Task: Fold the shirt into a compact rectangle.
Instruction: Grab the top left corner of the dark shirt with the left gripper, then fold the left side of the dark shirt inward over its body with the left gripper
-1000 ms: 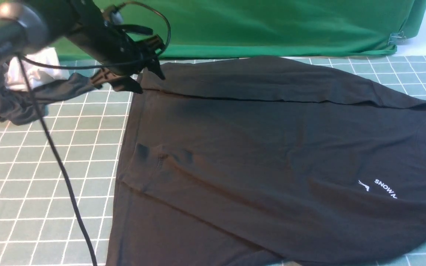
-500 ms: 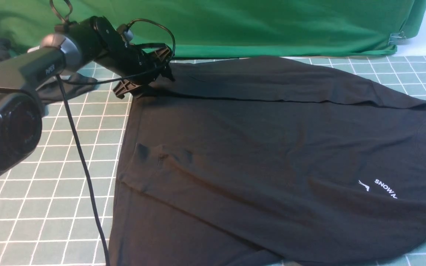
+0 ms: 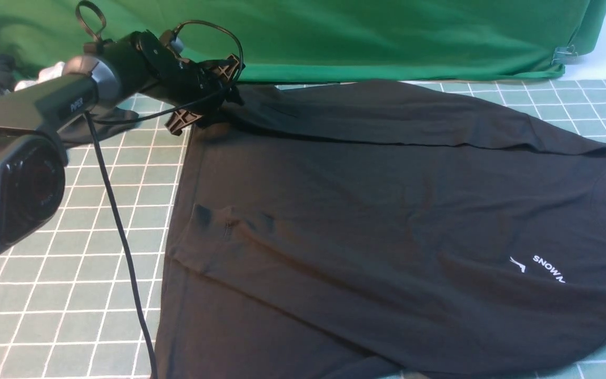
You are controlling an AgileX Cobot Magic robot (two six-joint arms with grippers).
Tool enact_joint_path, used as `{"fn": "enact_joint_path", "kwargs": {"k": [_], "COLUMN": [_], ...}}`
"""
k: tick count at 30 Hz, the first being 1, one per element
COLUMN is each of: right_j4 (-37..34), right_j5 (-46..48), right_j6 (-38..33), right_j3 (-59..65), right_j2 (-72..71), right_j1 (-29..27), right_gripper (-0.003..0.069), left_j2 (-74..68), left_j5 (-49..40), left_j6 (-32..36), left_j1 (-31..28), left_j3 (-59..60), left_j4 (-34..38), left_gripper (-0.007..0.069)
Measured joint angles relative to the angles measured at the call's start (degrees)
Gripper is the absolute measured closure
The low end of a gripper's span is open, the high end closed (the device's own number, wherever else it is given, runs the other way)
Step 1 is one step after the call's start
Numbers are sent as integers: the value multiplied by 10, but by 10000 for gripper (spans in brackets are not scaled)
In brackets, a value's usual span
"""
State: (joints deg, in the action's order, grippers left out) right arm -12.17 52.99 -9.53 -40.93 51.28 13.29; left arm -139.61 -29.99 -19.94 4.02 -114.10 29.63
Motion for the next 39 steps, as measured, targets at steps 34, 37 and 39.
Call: {"fn": "enact_joint_path", "kwargs": {"k": [34,37,39], "right_j4": [-1,-1,-1], "right_j5": [-34,-44,-46], "right_j6": [0,0,0], "right_j3": [-30,-30,-30], "right_j2": [0,0,0], "right_j1": [0,0,0], "right_gripper": [480,474,473], "left_j2": [201,209,210], "left_j5": [-310,-301,-299], "left_j6": [4,-8,-9], "left_j1": [79,83,86], "left_j3": [187,194,201], "left_j4": [-230,-235,-237], "left_gripper": [612,612,612]}}
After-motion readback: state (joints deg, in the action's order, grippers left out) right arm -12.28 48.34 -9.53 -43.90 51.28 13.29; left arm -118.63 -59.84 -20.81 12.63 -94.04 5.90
